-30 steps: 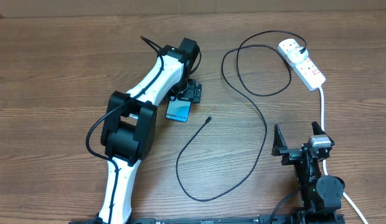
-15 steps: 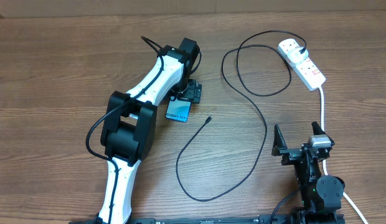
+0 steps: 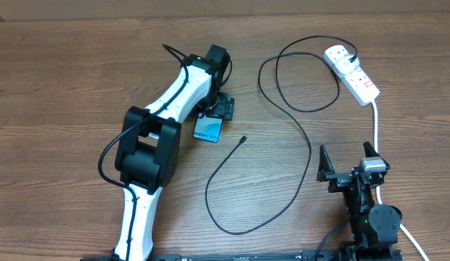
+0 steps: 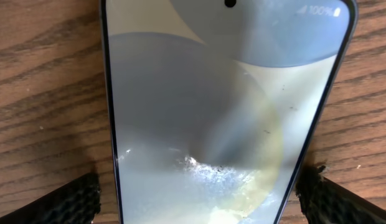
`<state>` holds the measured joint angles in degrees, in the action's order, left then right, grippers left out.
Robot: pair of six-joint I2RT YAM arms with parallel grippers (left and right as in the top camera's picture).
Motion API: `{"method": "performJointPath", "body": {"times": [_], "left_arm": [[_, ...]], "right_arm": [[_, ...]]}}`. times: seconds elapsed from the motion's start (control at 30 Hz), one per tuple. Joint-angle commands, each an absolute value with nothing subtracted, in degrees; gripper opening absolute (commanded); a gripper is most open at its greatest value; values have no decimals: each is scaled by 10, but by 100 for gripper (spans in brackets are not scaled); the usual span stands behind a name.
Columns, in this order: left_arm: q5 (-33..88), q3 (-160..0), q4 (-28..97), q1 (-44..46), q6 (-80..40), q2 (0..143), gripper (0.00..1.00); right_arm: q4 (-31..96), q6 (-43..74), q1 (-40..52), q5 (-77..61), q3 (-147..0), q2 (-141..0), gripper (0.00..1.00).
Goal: Plug charger to phone and switch on socket
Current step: 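Lower the left gripper and close it on the phone's sides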
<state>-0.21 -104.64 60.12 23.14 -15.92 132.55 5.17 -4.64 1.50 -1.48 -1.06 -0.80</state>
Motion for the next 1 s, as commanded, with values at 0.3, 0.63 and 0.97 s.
{"method": "performJointPath", "body": {"times": [0.3, 0.63, 0.97], "left_arm": [[0, -1024, 597, 225, -150, 1338, 90], [-2, -1023, 596, 224, -150, 1338, 92], [16, -1023, 595, 224, -148, 1339, 94]], "right_arm": [[48, -43, 13, -14, -5, -2, 100], [48, -43, 13, -14, -5, -2, 100], [48, -43, 13, -14, -5, -2, 100]]}}
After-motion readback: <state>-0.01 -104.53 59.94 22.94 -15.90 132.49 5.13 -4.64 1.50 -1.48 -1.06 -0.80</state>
